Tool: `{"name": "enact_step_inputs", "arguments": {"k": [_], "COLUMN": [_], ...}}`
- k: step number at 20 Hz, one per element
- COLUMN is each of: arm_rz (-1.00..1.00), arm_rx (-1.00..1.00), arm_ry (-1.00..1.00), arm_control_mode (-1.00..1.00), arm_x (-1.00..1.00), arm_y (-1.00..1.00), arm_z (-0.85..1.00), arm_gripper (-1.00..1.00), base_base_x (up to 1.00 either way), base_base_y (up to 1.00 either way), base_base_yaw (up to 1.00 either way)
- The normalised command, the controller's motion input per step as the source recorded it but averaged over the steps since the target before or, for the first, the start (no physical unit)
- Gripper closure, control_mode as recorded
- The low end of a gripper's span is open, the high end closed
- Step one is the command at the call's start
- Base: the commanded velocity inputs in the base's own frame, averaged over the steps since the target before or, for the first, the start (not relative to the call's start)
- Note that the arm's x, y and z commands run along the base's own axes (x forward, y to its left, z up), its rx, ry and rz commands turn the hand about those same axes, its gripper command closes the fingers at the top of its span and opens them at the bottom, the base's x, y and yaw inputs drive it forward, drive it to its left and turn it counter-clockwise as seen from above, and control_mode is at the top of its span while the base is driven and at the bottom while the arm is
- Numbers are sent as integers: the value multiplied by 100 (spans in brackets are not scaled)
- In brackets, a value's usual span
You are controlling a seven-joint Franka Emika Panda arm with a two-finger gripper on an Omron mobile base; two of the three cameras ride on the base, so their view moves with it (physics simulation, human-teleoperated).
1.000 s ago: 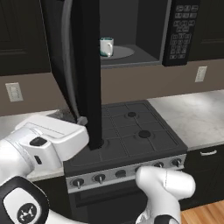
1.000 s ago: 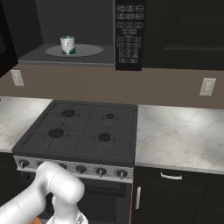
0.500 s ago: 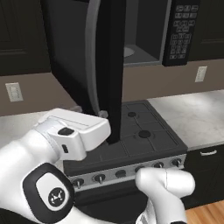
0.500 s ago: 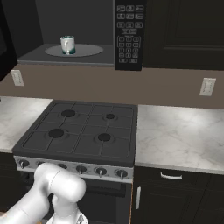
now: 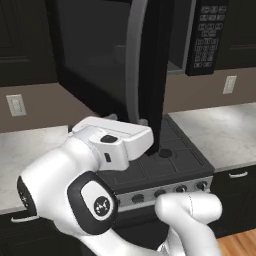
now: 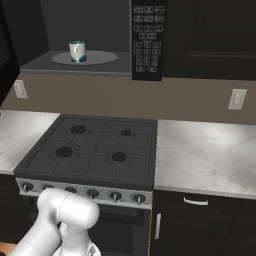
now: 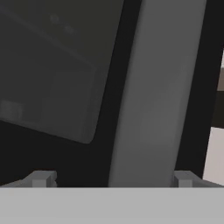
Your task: Pick the mug from the counter and place it inside the microwave. Then close the microwave.
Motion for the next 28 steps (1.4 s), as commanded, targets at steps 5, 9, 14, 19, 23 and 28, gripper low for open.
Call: {"name": "enact_step_inputs", "arguments": {"k": [5,9,14,19,23,28], "arm_rz": [0,0,0,0,0,1], "arm_rx": [0,0,0,0,0,0], "arm_ry": [0,0,0,0,2,3], "arm_control_mode": [-100,-100,-100,-100,-100,-100], "arm_x": [43,44,43,51,61,64], "arm_y": [-44,-48,-49,-51,-48,-44], "arm_z": [2,6,4,0,0,0], "arm_gripper": [-100,-100,-100,-100,-100,-100], "base_base_x": [0,0,0,0,0,0], "base_base_y": [0,0,0,0,0,0], "base_base_yaw": [0,0,0,0,0,0]}}
